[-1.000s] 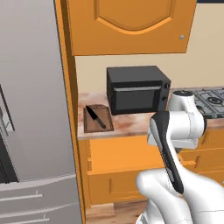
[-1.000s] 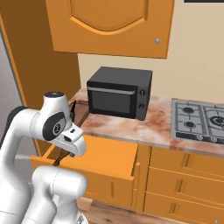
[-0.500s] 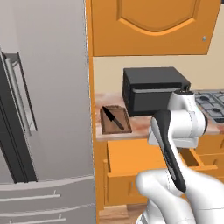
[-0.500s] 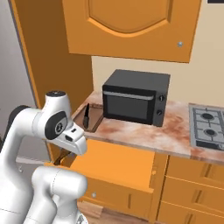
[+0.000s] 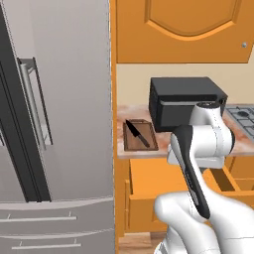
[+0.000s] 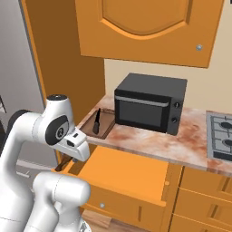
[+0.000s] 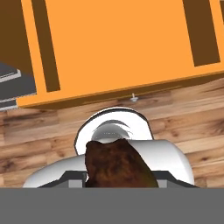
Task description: Pick up the knife from the drawer and place it on the cutting board. Then place the meat from the plate to the cutting board.
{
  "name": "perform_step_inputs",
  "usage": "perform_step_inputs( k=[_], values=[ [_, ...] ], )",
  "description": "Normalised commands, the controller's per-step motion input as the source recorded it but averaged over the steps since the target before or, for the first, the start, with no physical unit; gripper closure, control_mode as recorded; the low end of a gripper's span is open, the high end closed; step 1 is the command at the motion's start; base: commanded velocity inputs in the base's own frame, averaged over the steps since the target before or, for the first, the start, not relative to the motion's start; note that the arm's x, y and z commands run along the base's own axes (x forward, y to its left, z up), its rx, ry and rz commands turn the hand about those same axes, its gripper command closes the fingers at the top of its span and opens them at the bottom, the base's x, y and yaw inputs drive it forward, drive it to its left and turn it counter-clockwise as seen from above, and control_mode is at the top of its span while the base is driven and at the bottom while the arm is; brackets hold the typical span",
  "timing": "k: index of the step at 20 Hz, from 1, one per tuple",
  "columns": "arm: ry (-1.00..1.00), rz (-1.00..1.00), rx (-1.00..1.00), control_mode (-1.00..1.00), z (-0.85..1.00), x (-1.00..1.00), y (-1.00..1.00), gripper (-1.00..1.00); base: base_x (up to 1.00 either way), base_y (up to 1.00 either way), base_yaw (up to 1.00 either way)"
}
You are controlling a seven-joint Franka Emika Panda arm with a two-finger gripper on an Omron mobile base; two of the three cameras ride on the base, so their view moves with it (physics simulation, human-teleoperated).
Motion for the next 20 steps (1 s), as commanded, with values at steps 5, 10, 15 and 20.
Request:
perform_step_inputs(
  k=[5, 10, 15, 20],
  values=[
    [0.00, 0.00, 0.00, 1.00, 0.00, 0.00, 0.00, 1.00, 0.06, -0.04, 0.00],
    [0.00, 0.00, 0.00, 1.00, 0.00, 0.00, 0.00, 1.00, 0.23, -0.25, 0.11],
    [0.01, 0.02, 0.00, -1.00, 0.00, 0.03, -0.03, 1.00, 0.10, -0.15, 0.11],
    [0.00, 0.11, 0.00, -1.00, 0.00, 0.21, -0.13, 1.00, 0.00, 0.00, 0.00]
  ],
)
